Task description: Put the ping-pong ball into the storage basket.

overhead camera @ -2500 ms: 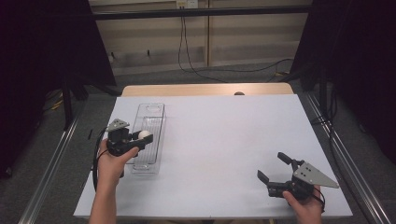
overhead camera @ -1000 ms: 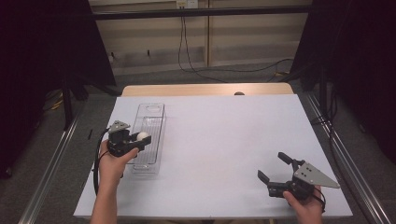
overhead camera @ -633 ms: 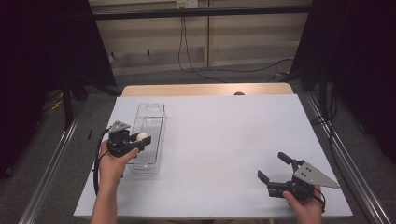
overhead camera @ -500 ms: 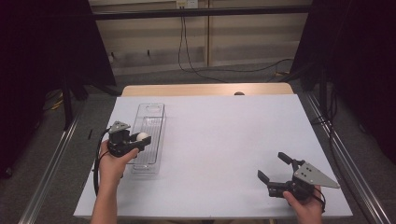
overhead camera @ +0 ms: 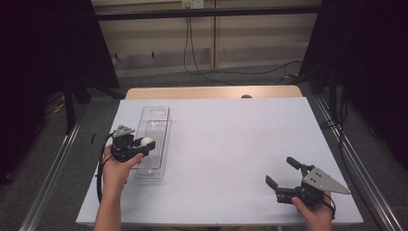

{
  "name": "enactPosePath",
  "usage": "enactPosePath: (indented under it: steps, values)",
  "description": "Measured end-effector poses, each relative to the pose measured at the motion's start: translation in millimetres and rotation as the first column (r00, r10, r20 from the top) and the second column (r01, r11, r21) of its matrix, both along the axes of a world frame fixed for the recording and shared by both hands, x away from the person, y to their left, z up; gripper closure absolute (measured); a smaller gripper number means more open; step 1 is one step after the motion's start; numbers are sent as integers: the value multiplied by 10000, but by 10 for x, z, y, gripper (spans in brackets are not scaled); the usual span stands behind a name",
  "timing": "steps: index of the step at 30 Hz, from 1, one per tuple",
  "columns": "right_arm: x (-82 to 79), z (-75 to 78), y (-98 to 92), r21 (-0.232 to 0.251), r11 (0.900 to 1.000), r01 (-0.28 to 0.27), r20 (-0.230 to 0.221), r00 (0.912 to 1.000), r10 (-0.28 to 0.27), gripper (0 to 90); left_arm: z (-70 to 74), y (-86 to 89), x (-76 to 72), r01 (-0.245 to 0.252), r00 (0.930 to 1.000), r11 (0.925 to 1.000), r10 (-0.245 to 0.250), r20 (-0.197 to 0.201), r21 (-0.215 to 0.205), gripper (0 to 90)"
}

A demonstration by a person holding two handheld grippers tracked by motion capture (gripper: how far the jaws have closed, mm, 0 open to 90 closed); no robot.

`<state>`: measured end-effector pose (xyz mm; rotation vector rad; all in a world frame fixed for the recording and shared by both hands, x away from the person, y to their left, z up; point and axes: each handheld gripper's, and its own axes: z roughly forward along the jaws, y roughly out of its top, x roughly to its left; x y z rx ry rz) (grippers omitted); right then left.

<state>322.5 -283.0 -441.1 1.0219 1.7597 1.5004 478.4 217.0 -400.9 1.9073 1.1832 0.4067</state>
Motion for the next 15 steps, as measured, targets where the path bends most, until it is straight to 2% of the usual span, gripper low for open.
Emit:
enactPosePath:
  steps: [15]
  values:
    - [-2,3,2,-15,10000,-59,11,10000,59,31,-25,-15,9,45,10000,9999,-44,-84,135,509]
